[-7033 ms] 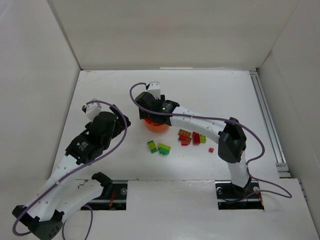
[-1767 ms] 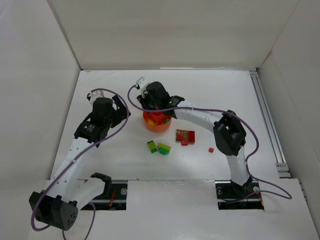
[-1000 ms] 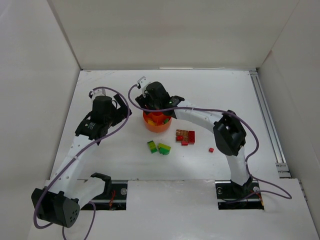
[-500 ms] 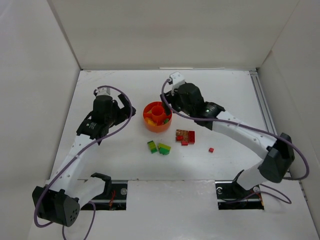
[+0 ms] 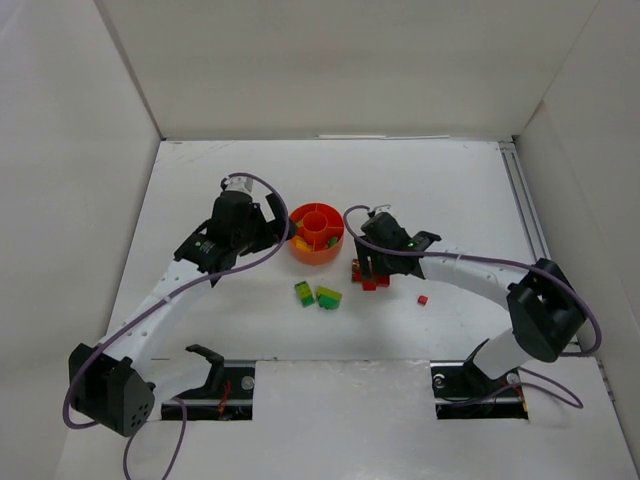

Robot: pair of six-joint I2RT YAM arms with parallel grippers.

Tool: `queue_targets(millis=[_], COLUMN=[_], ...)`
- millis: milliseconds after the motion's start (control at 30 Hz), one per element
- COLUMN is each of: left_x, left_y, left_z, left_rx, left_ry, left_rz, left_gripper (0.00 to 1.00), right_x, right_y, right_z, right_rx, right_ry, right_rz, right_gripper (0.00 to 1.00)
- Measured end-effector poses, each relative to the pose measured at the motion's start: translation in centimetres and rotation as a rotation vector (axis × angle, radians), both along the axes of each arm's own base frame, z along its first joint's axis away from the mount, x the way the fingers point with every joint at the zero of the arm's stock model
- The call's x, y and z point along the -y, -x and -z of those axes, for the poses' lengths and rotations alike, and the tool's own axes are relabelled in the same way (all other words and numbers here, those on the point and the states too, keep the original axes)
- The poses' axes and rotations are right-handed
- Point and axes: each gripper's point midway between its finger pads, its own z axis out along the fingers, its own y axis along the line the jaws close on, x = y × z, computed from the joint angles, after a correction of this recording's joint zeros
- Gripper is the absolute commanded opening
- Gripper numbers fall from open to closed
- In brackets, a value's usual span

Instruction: Sort the legos into containers by color

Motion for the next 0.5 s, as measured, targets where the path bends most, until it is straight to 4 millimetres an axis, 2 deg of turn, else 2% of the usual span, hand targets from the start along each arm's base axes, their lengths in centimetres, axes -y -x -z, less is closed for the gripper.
queue_targets(millis=[233, 500], left_x=[0.6, 0.3], left_y=[0.6, 1.0], left_z=[0.6, 0.7], left_rx=[-0.011, -0.006], left_ry=[-0.004, -0.005], left_rz=[0.024, 0.020], left_gripper=[1.00, 1.00], right_x=[0.2, 1.4], right_y=[0.1, 0.1], right_z=[2.6, 3.5], right_rx=[-0.061, -0.078], right_ry=[0.017, 0.013], right_rz=[0.071, 0.130], right_gripper=[0.68, 0.63])
